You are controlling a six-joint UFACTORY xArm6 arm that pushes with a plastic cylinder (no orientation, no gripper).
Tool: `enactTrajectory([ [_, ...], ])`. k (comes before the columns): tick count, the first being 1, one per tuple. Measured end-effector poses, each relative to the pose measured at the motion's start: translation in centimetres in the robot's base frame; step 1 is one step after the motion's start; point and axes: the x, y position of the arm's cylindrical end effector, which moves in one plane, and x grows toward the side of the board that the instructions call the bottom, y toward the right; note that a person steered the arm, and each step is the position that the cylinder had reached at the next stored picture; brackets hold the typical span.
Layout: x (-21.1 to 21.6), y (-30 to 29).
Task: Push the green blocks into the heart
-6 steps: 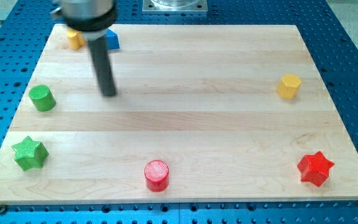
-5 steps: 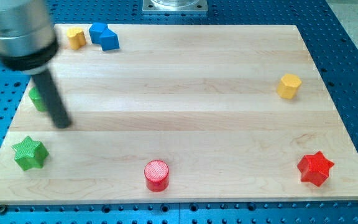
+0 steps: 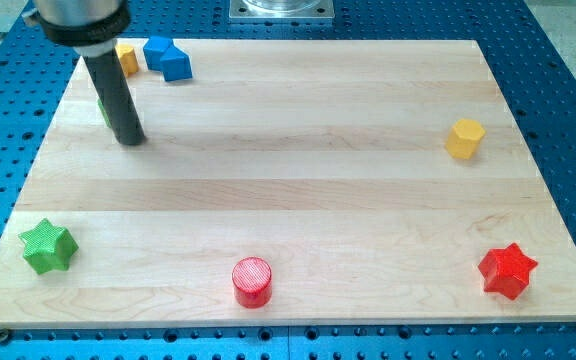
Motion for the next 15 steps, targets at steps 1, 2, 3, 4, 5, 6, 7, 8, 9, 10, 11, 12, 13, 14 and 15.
enactTrajectory([
  [1,-2.9,1.7],
  [2,7.2,6.3],
  [3,17.1,7.3],
  [4,24.7,4.1],
  [5,21.9,0.9],
  [6,20.5,1.2],
  [7,24.7,1.4],
  [8,22.1,-2.9],
  [9,18.1,0.0],
  [10,24.6,1.2],
  [11,20.2,-2.8],
  [12,11.5,-0.7],
  [13,12.7,1.0],
  [14,20.6,0.0],
  [15,16.8,-5.5],
])
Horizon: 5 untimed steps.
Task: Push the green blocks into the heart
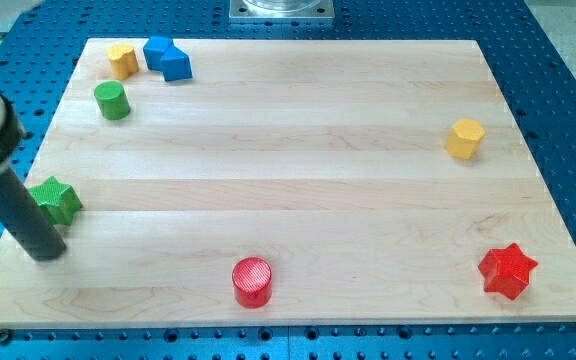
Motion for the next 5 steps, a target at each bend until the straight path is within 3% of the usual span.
enactTrajectory([
  [2,-14.2,4.4],
  [3,-16.9,6.9],
  [4,-12.9,4.1],
  [5,-16.6,2.8],
])
